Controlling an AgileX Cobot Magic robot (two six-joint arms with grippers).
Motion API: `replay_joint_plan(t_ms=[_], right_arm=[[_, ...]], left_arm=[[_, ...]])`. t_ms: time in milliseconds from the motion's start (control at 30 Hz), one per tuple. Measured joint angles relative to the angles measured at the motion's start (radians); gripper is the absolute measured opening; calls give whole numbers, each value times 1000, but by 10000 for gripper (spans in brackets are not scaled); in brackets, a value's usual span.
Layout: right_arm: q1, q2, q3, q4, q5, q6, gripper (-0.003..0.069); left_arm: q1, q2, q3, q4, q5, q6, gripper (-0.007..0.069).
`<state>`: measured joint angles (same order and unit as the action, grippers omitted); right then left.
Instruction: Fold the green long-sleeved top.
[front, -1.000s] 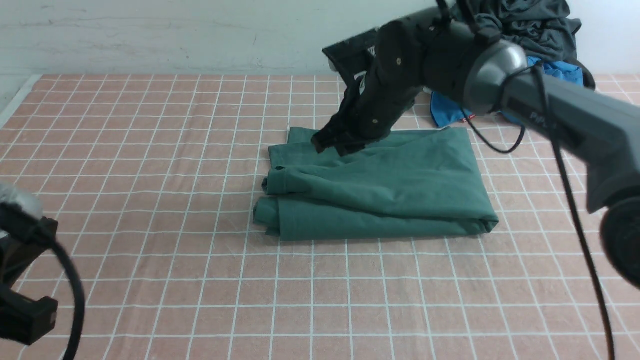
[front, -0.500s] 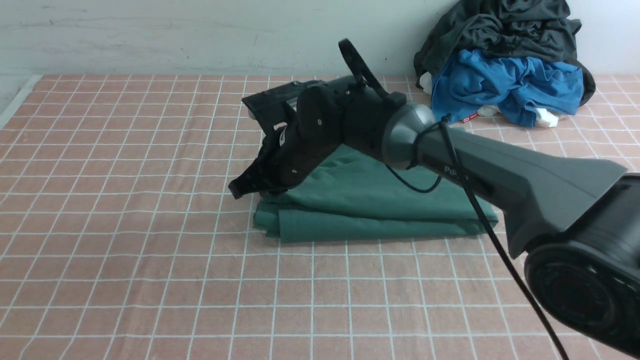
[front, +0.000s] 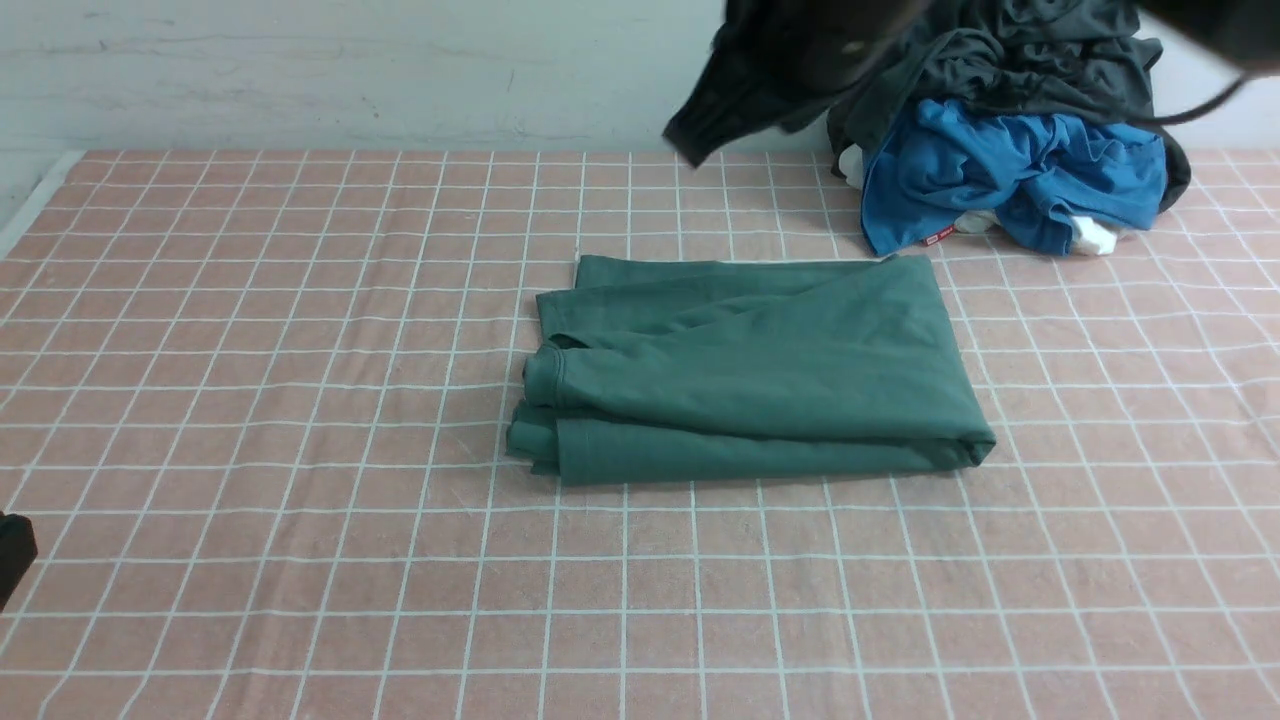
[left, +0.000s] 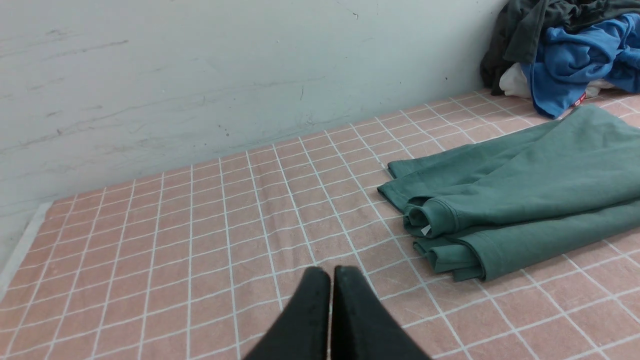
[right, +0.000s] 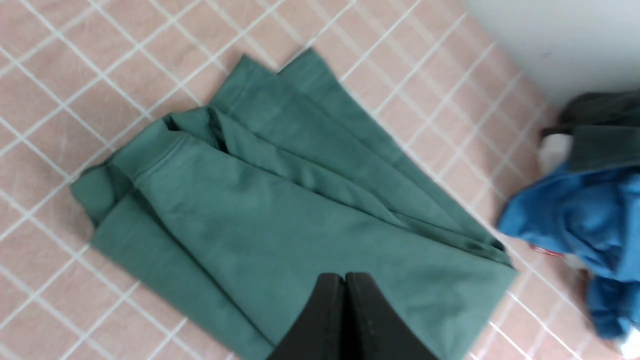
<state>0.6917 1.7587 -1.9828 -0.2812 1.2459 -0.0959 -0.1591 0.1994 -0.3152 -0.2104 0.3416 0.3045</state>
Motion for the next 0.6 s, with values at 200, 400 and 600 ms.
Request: replay_joint_plan(t_ms=[200,400,600], right_arm=[[0,-352,340,16,6,64,-14],[0,-738,837,72,-263,147,-14],[0,-1017,1431,25,-1010,211,-14]], left_arm=[[0,0,0,-1,0,0,-8],[0,0,0,-4,0,0,-8],[0,0,0,-5,0,0,-8]])
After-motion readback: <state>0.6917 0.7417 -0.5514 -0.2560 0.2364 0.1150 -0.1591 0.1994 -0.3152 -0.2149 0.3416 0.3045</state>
